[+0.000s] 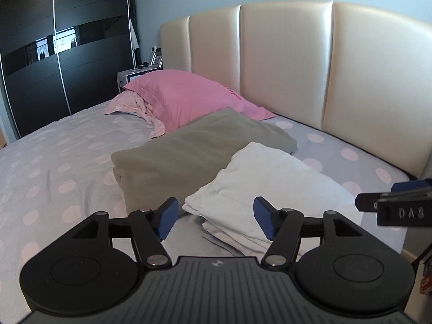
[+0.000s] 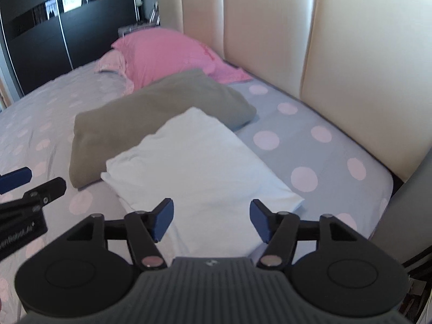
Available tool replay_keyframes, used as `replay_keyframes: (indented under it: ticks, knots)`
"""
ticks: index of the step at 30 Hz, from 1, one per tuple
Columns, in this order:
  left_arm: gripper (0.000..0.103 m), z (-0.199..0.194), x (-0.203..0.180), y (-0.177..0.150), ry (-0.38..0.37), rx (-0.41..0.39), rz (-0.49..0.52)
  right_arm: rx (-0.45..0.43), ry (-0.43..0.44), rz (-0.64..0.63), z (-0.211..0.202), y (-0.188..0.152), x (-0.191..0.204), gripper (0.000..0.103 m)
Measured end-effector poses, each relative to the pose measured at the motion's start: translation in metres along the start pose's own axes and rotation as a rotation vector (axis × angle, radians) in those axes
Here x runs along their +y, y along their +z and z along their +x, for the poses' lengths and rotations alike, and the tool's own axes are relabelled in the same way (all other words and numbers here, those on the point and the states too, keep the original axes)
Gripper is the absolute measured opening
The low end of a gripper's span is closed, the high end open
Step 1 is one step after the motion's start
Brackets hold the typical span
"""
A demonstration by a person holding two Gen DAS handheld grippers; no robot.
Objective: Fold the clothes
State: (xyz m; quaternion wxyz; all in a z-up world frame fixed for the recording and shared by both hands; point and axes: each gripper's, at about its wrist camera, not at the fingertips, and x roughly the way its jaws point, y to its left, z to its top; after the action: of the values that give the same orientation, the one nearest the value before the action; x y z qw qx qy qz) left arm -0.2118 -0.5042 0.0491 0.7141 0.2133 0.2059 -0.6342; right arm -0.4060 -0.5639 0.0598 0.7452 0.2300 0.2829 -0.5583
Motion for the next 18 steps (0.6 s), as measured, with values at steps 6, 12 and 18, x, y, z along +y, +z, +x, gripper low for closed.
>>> replay_keyframes:
  ticks: [6,12,18]
  knots:
    - [0.060,-0.007,0.009,-0.017,0.013,0.046,-0.003,-0.106,-0.083,0.057,-0.027,-0.043,0.018,0.066]
    - [0.061,-0.014,0.010,-0.047,-0.008,0.098,0.009,-0.104,-0.128,0.118,-0.038,-0.085,0.022,0.068]
    - [0.061,-0.017,0.002,-0.066,-0.007,0.114,0.007,-0.090,-0.105,0.165,-0.038,-0.109,0.022,0.069]
